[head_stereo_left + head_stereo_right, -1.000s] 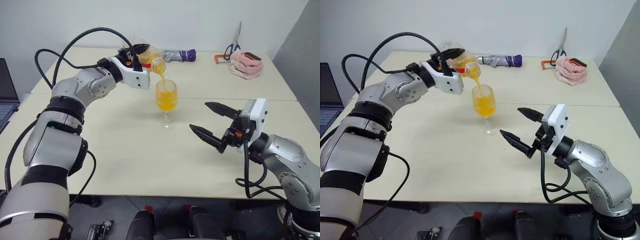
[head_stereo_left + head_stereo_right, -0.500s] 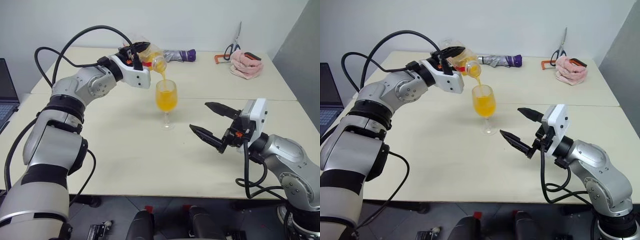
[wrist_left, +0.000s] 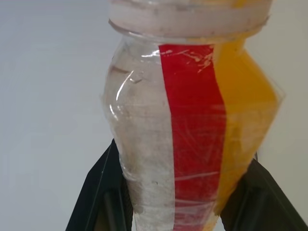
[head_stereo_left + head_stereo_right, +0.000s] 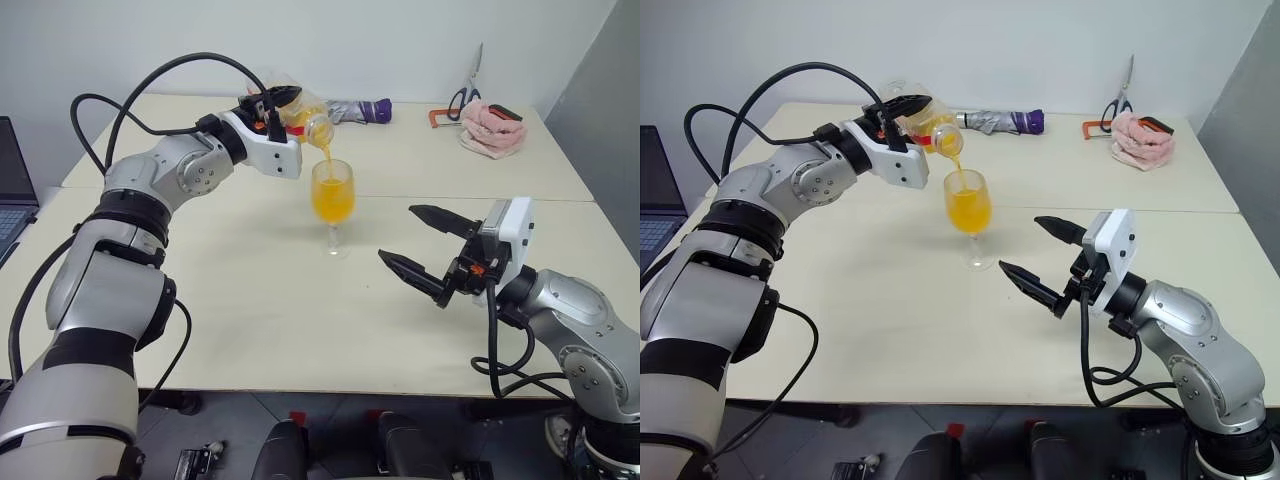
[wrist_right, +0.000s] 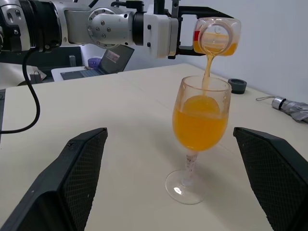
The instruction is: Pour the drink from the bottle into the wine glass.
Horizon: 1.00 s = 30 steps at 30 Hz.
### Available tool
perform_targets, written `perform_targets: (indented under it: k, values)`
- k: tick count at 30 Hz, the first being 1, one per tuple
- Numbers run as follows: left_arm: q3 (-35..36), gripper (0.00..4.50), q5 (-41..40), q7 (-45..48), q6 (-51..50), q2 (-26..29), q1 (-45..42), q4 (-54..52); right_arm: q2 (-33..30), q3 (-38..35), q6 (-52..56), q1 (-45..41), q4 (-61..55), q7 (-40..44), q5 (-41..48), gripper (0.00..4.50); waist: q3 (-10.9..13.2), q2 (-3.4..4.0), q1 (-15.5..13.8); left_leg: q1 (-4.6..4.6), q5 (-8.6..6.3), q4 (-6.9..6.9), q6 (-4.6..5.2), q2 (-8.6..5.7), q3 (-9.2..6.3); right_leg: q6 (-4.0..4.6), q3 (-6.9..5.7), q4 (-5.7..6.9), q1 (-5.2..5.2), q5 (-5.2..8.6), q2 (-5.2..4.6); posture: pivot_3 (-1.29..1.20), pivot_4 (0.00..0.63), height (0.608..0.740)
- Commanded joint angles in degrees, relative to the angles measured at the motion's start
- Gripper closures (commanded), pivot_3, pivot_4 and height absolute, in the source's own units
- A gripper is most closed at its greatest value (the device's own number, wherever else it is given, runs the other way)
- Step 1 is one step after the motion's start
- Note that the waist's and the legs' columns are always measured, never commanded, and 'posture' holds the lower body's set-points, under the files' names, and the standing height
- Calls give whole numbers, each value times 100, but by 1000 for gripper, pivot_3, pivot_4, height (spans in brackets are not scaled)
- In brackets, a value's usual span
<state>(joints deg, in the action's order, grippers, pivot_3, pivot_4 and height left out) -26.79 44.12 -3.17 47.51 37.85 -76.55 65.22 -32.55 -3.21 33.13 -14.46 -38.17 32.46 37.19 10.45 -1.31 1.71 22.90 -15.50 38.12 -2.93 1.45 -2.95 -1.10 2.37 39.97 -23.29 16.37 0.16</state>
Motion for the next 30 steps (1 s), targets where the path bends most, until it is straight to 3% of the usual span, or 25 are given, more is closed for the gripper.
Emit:
perform_targets:
  k: [1,9,17,24,30]
  values:
    - [115,2714,-124,-36,-81,48,-231,-9,-34,-57,-12,-21,-249,-9,84,0,0,0,0,0,0,0,0,0,0,0,0,0,0,0,0,0,150,740]
    - [468,2715,-853,630,-318,-226,-81,40,-24,-40,8,-59,-252,-35,65,0,0,0,-1,1,0,2,0,-1,0,0,0,0,0,0,-1,0,150,740]
    - [1247,2738,-2183,1890,-708,-661,268,-196,-8,-11,-52,-125,-253,-69,-21,0,0,0,3,-1,0,3,0,-1,1,0,1,3,0,0,0,0,150,740]
    - [2387,2738,-3821,3025,-2283,-933,764,-916,-37,164,-37,-164,-319,-45,-123,0,0,0,25,-1,0,6,0,2,0,0,1,6,0,0,1,0,150,740]
    - [3224,2739,-4842,3298,-4322,-830,1855,-2365,-38,616,318,-390,-296,-16,-89,0,-1,2,71,-8,1,8,0,8,2,1,5,13,0,0,3,0,150,740]
